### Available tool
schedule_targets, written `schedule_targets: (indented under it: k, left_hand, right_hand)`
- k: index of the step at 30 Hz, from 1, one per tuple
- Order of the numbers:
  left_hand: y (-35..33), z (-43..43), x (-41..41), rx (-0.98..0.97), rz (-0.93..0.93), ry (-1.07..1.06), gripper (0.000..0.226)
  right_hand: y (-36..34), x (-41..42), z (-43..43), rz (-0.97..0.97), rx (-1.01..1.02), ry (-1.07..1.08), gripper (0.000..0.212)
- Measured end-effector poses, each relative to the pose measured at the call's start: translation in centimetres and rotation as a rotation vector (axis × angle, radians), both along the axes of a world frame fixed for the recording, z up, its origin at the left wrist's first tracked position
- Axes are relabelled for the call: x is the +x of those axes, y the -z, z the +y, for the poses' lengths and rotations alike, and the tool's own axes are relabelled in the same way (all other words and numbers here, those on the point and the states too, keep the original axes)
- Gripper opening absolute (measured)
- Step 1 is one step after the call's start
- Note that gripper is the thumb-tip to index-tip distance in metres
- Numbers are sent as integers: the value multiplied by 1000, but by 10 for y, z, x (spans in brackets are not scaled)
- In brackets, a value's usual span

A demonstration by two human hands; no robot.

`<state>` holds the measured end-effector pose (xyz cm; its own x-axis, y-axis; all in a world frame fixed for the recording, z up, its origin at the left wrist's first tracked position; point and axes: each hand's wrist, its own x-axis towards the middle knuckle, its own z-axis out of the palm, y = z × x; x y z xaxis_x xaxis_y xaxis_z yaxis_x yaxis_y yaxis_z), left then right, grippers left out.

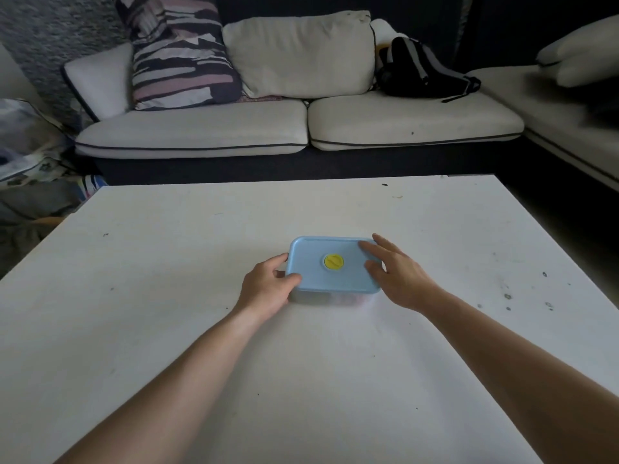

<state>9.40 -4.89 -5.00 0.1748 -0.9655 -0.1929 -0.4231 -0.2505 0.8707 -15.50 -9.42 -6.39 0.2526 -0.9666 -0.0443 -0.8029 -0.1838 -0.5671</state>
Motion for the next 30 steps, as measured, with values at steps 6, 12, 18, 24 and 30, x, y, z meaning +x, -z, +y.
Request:
schedule_targets:
  k: [6,12,18,24,30]
  left_hand:
    - [7,-12,5,-64,-11,-123,16]
    - [11,-19,5,-57,7,-83,44]
    - [14,-17,9,-67,-128,73,51]
    - [10,-11,4,-125,-765,175,46]
    - [10,-10,-8,-325,-905,184,28]
  right_hand:
    - [0,6,-20,-91,-53,73,33]
    - [3,5,-29,-117,-112,139,24]
    - [7,12,-25,-91,-179,244,15]
    - [-1,20,-18,393,-410,153,20]
    - [-12,26,9,371,-270,110,39]
